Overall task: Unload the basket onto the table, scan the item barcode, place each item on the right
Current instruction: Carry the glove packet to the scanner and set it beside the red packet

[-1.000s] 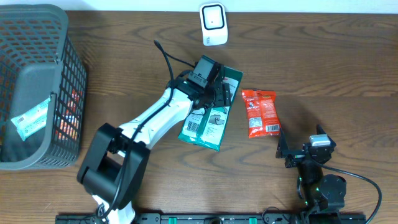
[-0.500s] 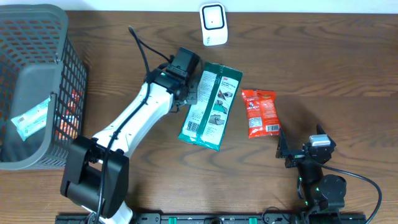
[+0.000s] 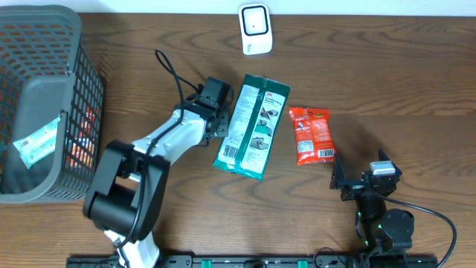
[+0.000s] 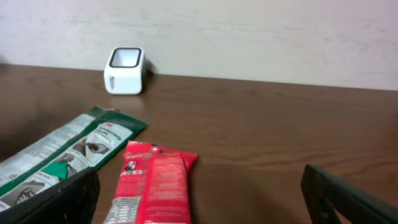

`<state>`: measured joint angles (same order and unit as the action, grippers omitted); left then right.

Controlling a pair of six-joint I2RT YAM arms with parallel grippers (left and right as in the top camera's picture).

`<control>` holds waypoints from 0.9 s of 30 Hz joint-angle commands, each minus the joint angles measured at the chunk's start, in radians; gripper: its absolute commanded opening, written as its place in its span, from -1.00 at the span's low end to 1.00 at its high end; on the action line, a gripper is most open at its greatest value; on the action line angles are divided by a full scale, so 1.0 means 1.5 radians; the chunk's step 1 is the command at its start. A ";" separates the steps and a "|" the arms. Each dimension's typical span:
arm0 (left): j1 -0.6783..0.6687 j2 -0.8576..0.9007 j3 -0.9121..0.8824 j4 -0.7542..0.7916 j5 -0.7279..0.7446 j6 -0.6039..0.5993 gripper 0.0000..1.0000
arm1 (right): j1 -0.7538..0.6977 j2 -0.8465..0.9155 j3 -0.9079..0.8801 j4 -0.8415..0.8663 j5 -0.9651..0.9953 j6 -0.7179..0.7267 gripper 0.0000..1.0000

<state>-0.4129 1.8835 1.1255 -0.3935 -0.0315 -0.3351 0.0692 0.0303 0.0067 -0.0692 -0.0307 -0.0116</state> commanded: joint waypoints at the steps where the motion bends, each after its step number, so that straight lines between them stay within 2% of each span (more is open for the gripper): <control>1: 0.001 0.033 -0.006 0.023 0.023 0.019 -0.76 | -0.006 -0.003 -0.001 -0.002 -0.003 -0.008 0.99; 6: 0.001 0.057 -0.006 0.058 0.101 0.019 -0.76 | -0.006 -0.003 -0.001 -0.002 -0.003 -0.008 0.99; 13: -0.008 0.065 -0.006 0.057 0.208 0.018 -0.74 | -0.007 -0.003 -0.001 -0.002 -0.003 -0.008 0.99; 16: -0.027 0.065 -0.006 0.058 0.211 0.013 -0.66 | -0.007 -0.003 -0.001 -0.002 -0.003 -0.008 0.99; 27: -0.098 0.065 -0.006 0.087 0.210 0.013 -0.66 | -0.006 -0.003 -0.001 -0.002 -0.003 -0.008 0.99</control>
<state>-0.5388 1.9366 1.1236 -0.2634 0.2775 -0.3164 0.0692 0.0307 0.0067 -0.0692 -0.0307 -0.0116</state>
